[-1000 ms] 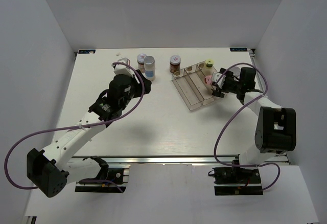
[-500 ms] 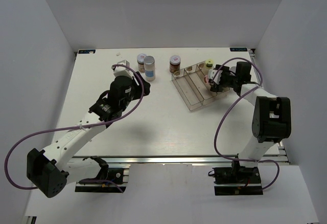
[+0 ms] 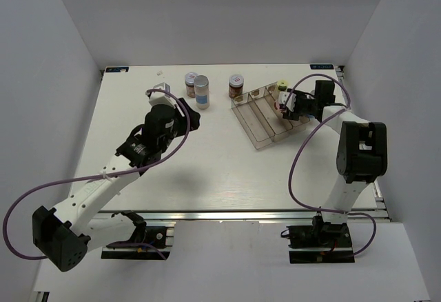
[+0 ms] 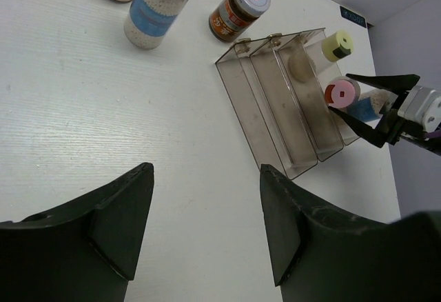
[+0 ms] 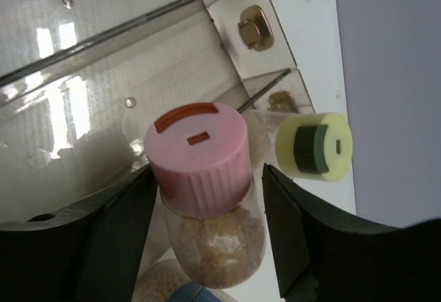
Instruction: Organize the condiment bottles
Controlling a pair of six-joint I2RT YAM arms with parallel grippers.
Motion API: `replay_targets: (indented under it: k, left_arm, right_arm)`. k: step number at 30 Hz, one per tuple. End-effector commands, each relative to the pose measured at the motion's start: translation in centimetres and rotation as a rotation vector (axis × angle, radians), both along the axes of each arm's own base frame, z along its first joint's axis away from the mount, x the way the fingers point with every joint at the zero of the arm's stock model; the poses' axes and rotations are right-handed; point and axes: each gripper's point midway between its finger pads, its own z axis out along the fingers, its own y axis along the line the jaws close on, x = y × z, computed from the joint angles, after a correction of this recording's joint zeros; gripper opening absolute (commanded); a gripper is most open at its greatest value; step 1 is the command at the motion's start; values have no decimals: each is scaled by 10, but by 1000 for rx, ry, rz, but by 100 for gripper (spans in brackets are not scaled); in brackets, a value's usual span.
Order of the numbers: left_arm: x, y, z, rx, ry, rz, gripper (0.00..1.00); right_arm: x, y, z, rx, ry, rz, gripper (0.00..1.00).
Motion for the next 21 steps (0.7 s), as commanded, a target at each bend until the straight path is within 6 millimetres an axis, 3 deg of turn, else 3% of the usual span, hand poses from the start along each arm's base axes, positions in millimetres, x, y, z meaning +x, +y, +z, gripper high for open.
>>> replay_targets:
  k: [1, 9, 15, 21]
  left_arm:
    - [-5, 7, 4, -22, -7, 26, 73]
    - [-6, 6, 1, -30, 5, 28, 73]
    - [-6, 5, 1, -37, 9, 26, 73]
    - [-6, 4, 2, -42, 9, 24, 73]
  right_arm:
    - [-2, 18, 9, 27, -7, 67, 66]
    - [-12, 24, 3, 59, 36, 98, 56]
    - [-12, 22, -1, 70, 69, 59, 41]
    - [-5, 21, 19, 161, 97, -32, 35]
